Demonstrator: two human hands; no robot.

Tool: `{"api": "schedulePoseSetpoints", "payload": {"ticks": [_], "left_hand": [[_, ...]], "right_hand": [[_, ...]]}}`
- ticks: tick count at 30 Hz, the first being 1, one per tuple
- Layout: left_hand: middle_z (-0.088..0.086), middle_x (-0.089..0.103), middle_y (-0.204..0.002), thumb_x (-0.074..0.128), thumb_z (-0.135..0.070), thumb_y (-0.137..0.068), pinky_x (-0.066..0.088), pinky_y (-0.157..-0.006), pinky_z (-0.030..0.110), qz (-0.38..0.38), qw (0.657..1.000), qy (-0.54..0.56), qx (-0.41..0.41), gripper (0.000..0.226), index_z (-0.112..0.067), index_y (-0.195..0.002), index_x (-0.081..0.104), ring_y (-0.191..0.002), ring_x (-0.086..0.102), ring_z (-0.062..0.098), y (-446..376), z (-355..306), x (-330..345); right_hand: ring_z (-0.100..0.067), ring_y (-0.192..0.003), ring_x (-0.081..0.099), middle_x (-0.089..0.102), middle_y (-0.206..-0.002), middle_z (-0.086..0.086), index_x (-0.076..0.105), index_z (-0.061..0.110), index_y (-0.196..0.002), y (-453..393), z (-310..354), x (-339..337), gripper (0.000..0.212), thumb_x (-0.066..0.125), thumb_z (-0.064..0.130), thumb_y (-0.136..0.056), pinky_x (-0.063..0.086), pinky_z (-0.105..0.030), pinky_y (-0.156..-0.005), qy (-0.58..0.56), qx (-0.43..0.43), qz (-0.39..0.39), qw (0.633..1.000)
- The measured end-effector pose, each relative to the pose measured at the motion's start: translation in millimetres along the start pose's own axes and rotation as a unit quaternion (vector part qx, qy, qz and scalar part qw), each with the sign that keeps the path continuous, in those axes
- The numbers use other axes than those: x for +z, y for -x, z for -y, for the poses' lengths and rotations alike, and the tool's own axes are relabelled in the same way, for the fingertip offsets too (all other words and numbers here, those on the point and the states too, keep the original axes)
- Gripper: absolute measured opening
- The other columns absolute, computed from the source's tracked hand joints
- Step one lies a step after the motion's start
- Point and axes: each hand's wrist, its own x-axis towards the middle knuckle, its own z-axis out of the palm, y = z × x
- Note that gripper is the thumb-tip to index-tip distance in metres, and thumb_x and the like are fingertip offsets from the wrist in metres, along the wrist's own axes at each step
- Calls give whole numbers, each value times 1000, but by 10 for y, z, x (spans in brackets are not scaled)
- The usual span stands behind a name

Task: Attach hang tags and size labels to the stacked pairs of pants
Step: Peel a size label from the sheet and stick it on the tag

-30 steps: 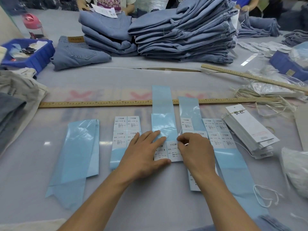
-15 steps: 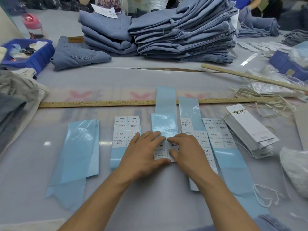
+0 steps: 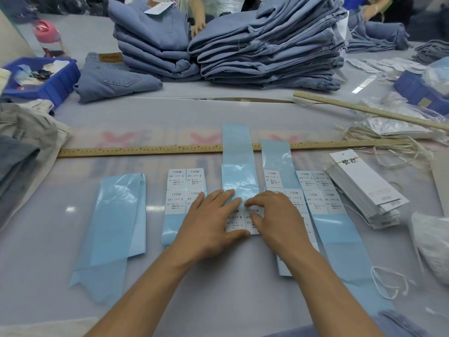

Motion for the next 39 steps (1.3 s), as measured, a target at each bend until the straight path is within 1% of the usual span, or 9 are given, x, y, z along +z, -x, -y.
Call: {"api": "schedulePoseSetpoints", "payload": {"ticks": [6, 10, 18, 21, 25, 29, 32, 35, 39], "left_hand": [[-16, 9, -169, 49, -74, -90, -7, -124, 36, -1, 1000, 0, 1, 82, -40, -159, 21, -154, 1, 5, 3, -5, -5], [-16, 8, -169, 49, -73, -91, -8, -124, 36, 1, 1000, 0, 2, 82, -39, -159, 20, -155, 0, 5, 3, -9, -4], [-18, 0, -169, 48, -75, -90, -16, -120, 32, 16, 1000, -2, -1, 87, -41, -161, 11, -154, -6, 4, -23, 7, 22], [-18, -2, -169, 47, -76, -90, -19, -118, 31, 16, 1000, -1, 0, 88, -41, -161, 9, -154, -8, 3, -28, 18, 34], [-18, -1, -169, 46, -77, -89, -16, -121, 34, 11, 1000, -1, 1, 88, -41, -161, 10, -154, -7, 4, -17, 18, 39], [-19, -1, -169, 49, -77, -88, -13, -122, 34, 11, 1000, 8, 2, 89, -42, -161, 12, -154, -7, 3, -18, 31, 36], [-19, -1, -169, 54, -76, -86, -15, -121, 32, 12, 1000, 16, -1, 91, -42, -161, 12, -154, -7, 2, -31, 29, 32], [-20, 1, -169, 55, -75, -86, -16, -120, 31, 13, 1000, 19, -5, 90, -44, -160, 13, -154, -6, 3, -31, 34, 47], [-21, -2, -169, 53, -72, -89, -17, -120, 33, 18, 1000, 10, -9, 87, -46, -160, 10, -155, -9, 5, -24, 2, 22]], "right_hand": [[-15, -112, 52, 64, -113, 11, 70, 31, -102, 10, 28, -30, 10, 68, 25, -94, 45, -35, -95, -15, 15, -29, 999], [-18, -110, 51, 62, -112, 8, 66, 28, -92, 24, 47, -50, 9, 68, 19, -91, 45, -37, -92, -26, 27, -46, 998], [-15, -107, 47, 55, -113, 11, 64, 33, -95, 89, 32, -185, 15, 62, 18, -94, 45, -32, -84, 20, 49, -61, 997], [-14, -105, 50, 55, -110, 13, 64, 35, -94, 93, 52, -259, 17, 61, 19, -94, 46, -32, -82, 33, 45, -48, 997], [-11, -98, 56, 58, -104, 14, 63, 34, -95, 110, 55, -310, 9, 64, 25, -93, 49, -32, -81, 7, 48, -24, 999], [-9, -90, 56, 61, -100, 14, 62, 35, -89, 106, 66, -380, 9, 66, 27, -92, 42, -28, -74, 13, 48, -8, 999], [-9, -90, 57, 58, -95, 15, 64, 34, -81, 47, 32, -589, 12, 71, 28, -89, 42, -30, -72, 14, 57, -27, 998], [-2, -84, 59, 61, -89, 18, 65, 34, -75, 3, -26, -849, 16, 75, 25, -85, 44, -29, -68, -65, 67, -55, 994], [-1, -72, 63, 70, -78, 14, 68, 26, -78, -8, -98, -985, 12, 72, 18, -85, 46, -23, -58, -211, 106, -130, 963]]}}
